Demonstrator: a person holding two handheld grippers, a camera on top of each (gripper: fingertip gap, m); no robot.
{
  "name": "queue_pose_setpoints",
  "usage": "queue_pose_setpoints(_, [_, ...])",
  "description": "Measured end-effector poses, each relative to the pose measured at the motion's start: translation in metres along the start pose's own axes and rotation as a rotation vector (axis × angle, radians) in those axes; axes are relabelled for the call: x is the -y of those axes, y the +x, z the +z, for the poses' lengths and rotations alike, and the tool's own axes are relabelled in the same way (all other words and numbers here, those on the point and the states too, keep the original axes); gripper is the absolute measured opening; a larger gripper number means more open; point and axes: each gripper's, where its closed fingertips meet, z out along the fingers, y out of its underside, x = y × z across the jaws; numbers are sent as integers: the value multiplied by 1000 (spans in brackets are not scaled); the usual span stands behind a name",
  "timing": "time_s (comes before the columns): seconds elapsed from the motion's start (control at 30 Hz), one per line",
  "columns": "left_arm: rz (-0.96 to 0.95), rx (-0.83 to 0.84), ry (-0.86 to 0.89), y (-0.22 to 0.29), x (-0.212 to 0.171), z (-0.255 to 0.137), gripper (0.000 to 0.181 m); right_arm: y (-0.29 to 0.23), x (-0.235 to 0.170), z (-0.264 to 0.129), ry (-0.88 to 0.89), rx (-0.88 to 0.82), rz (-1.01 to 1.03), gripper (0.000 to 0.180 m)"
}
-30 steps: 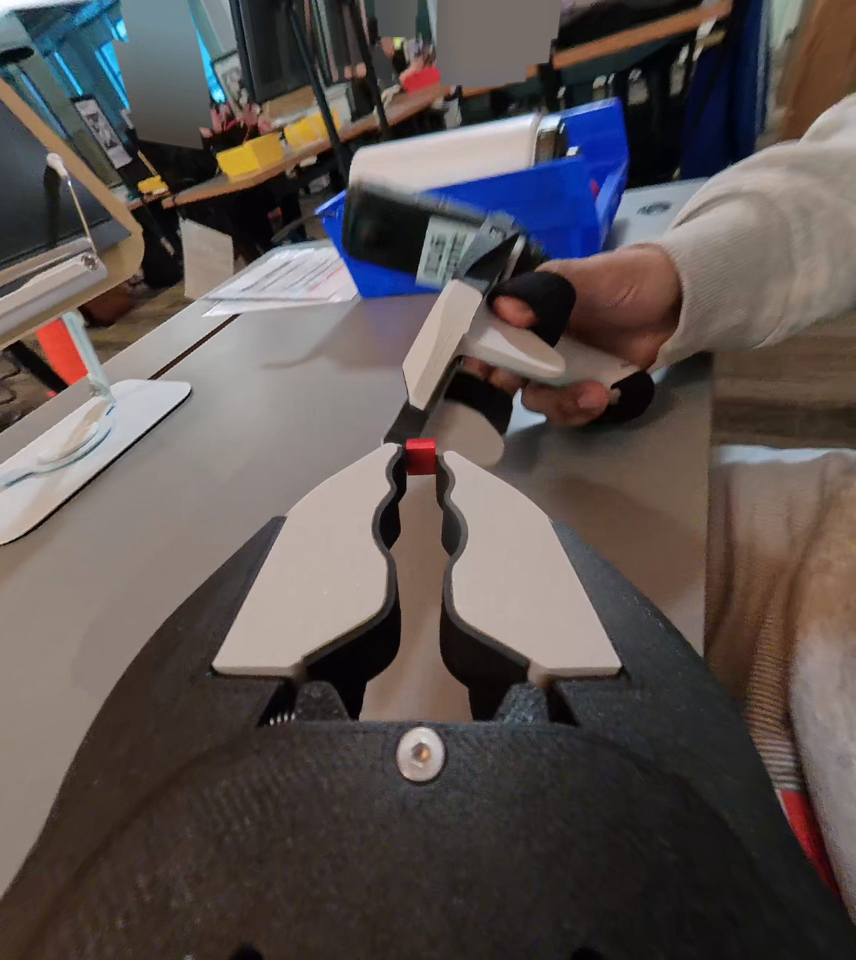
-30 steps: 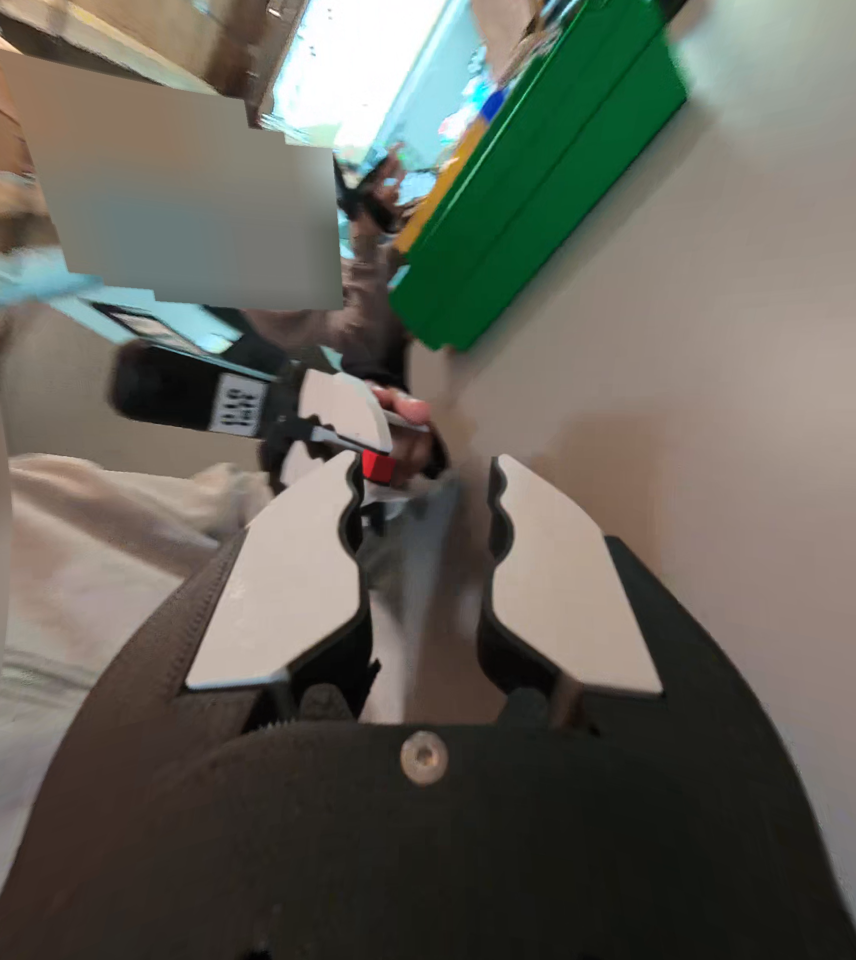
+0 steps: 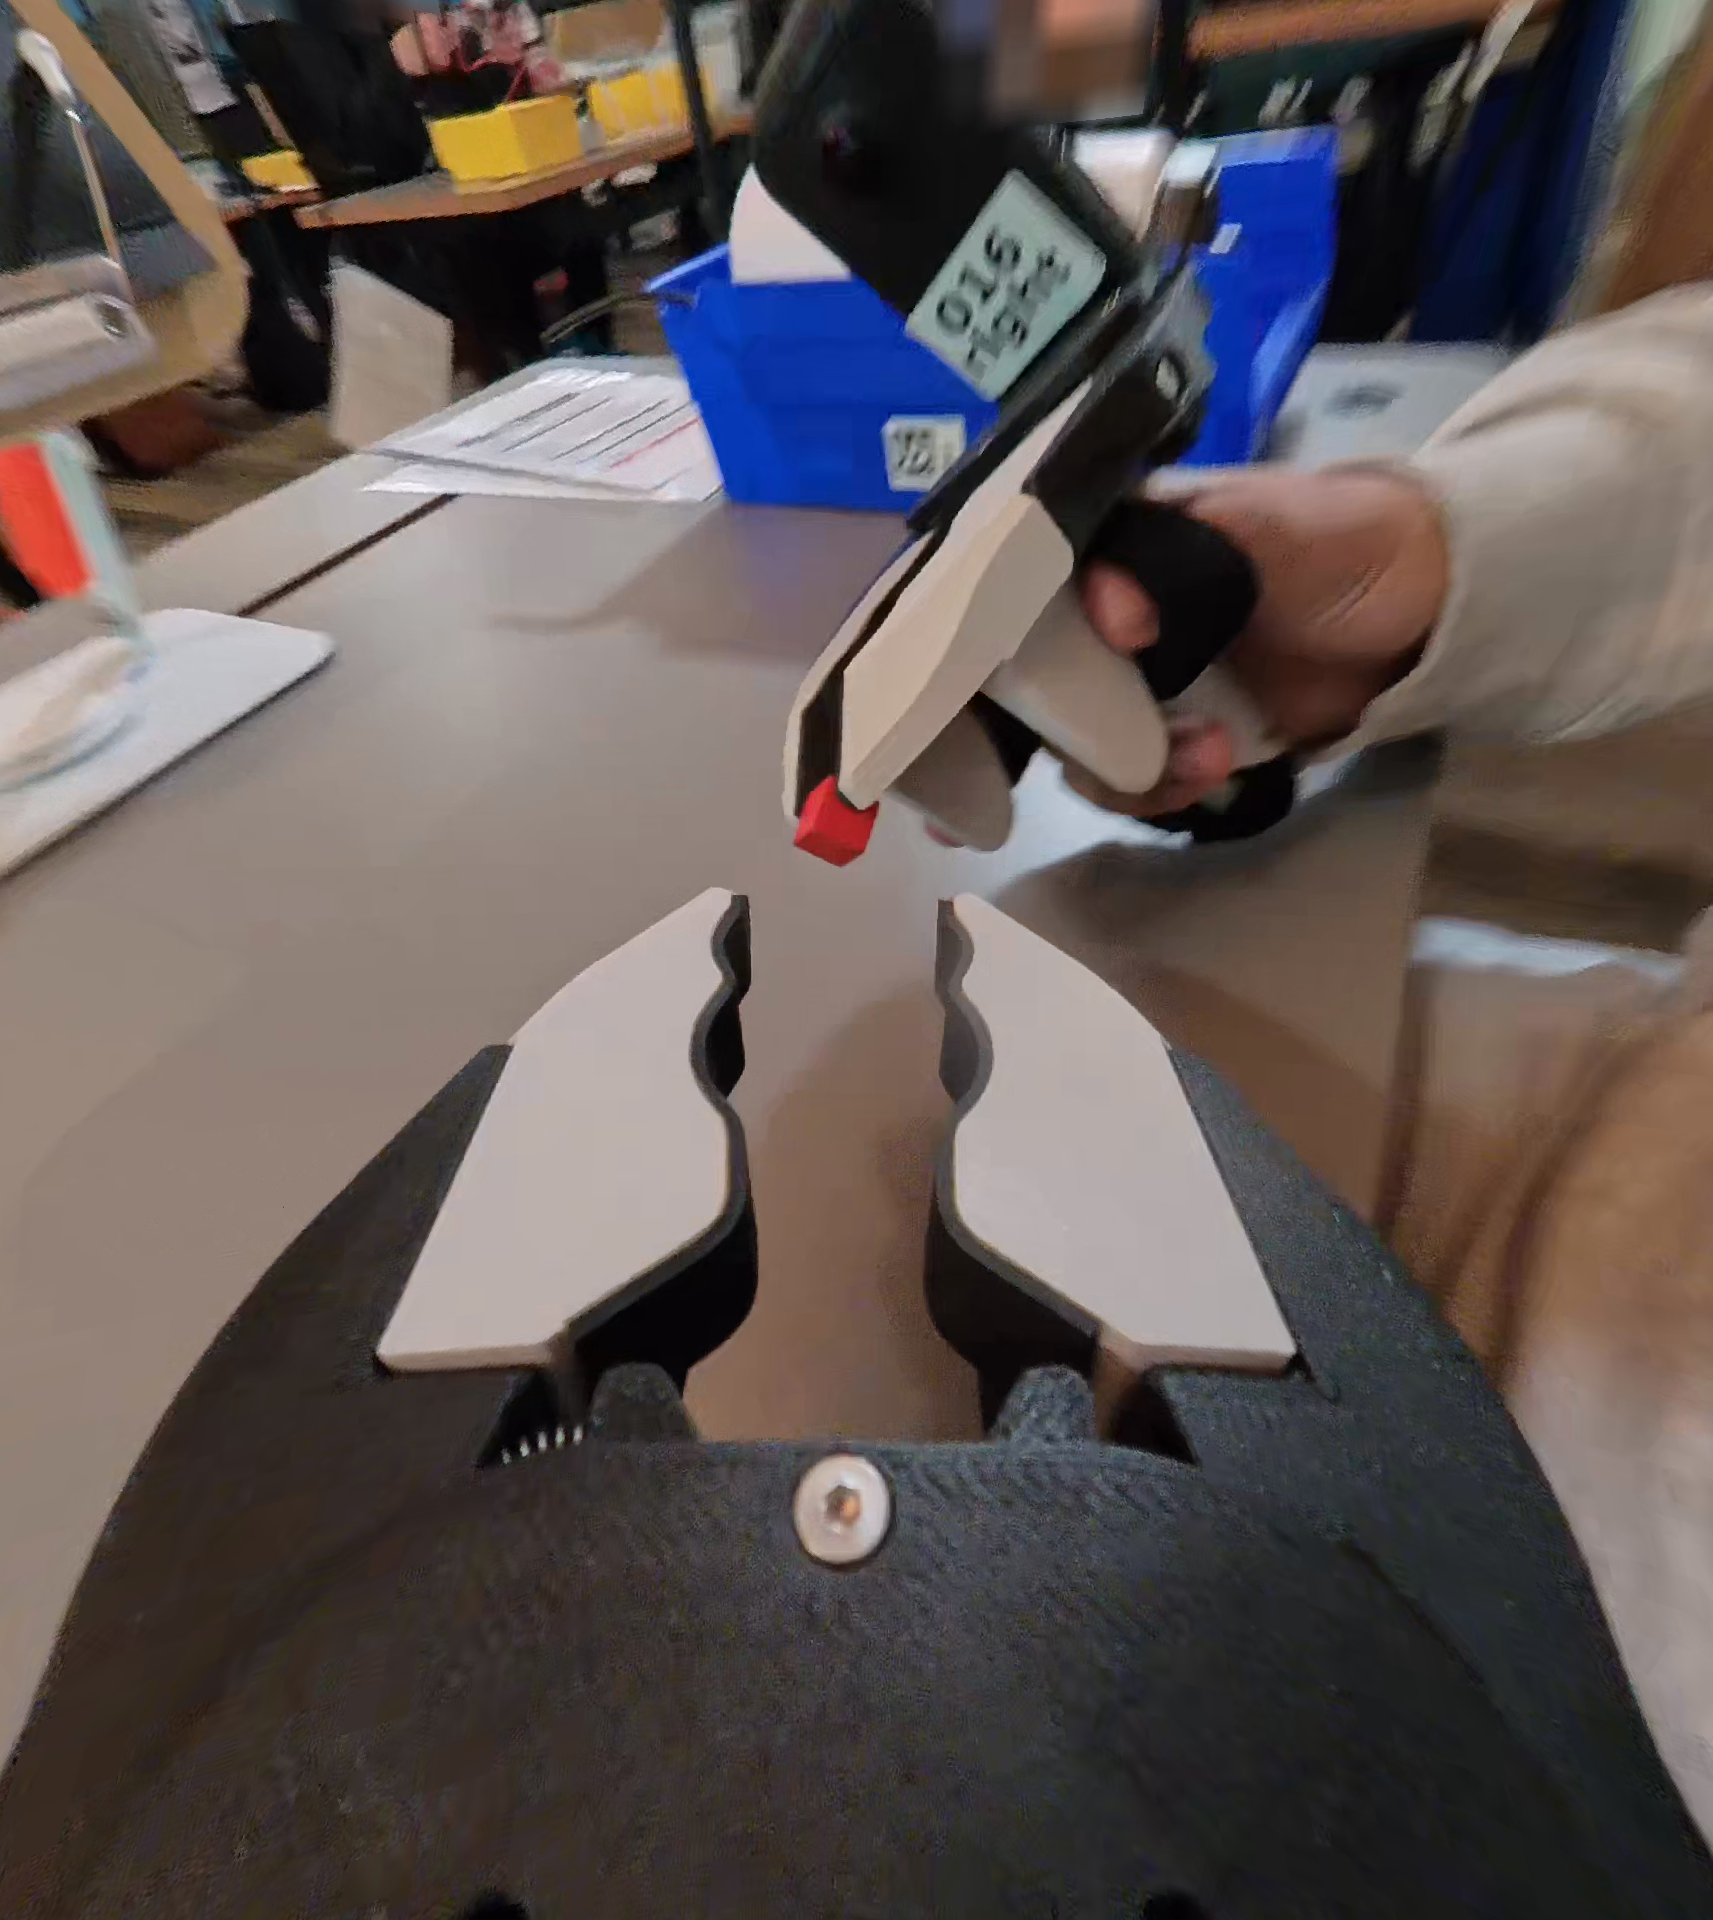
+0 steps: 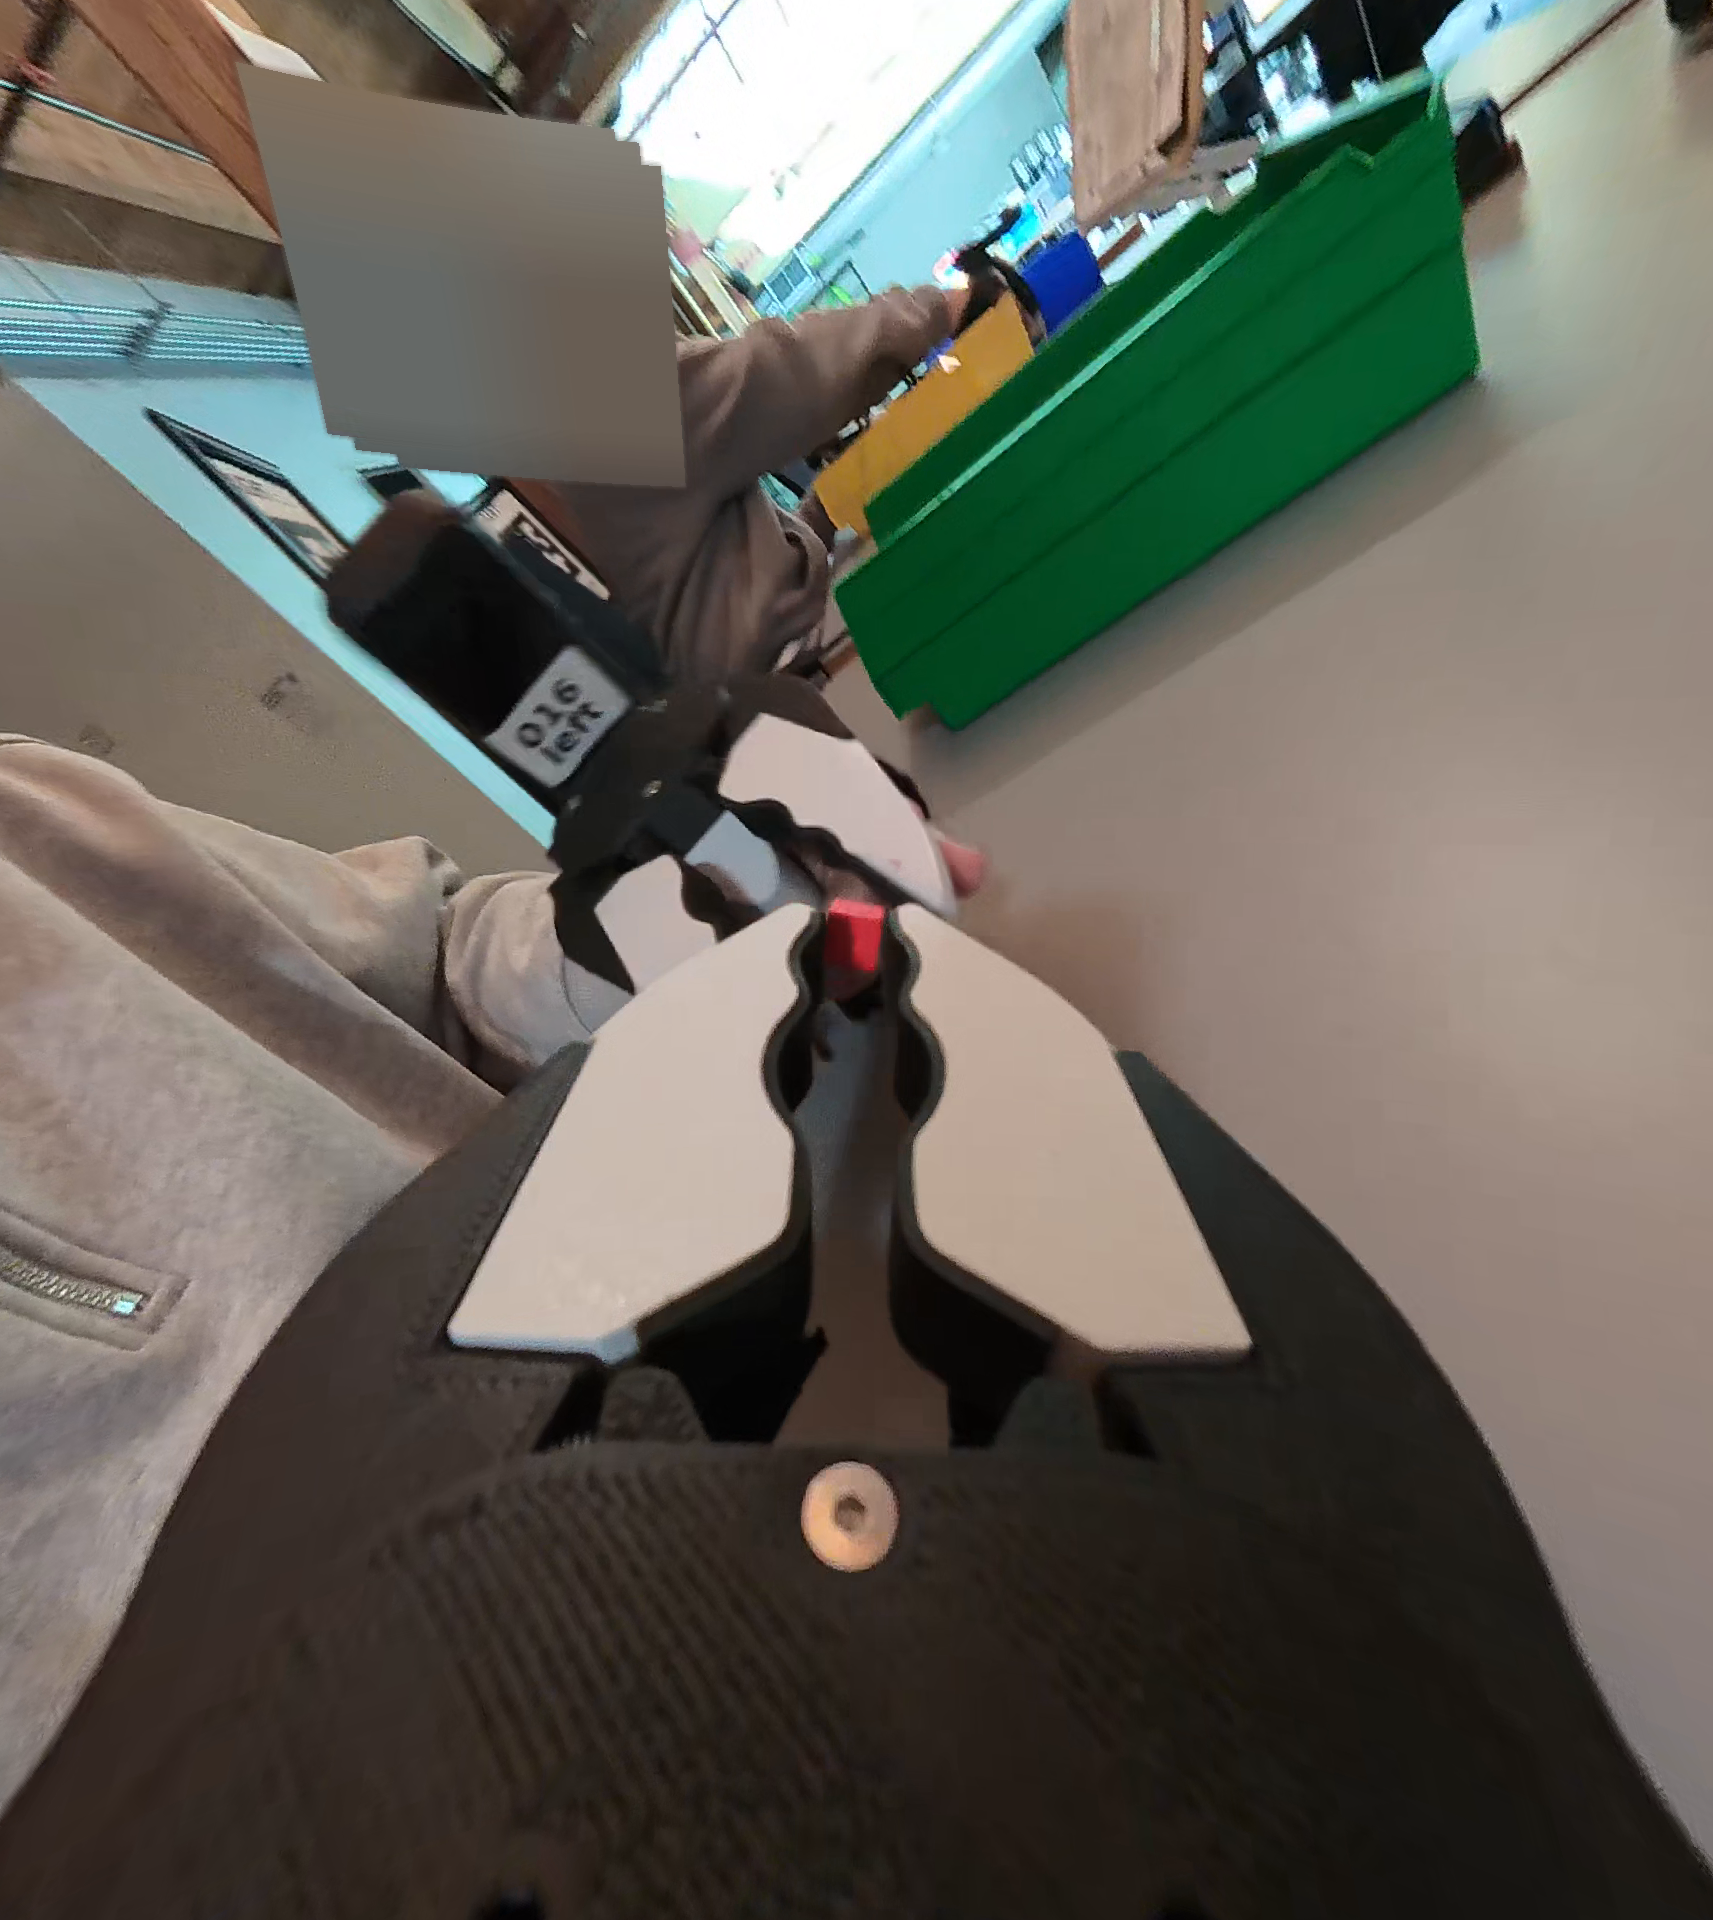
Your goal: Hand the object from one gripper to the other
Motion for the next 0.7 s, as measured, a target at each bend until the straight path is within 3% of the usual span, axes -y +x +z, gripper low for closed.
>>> queue_pose_setpoints(0.27, [-564,-399,250,12,30,-14,28,-21,12,-4,75,92,-182,10])
queue_pose_setpoints(0.5, [-1210,-864,382,12,46,-29,27,-36,6,-1,61,90,-542,10])
queue_pose_setpoints(0.57, [-1271,-896,384,12,44,-28,24,-39,6,-1,65,83,-614,11])
queue_pose_setpoints(0.7, [-1207,-922,308,26,44,-28,18,-39,5,-2,62,69,-702,11])
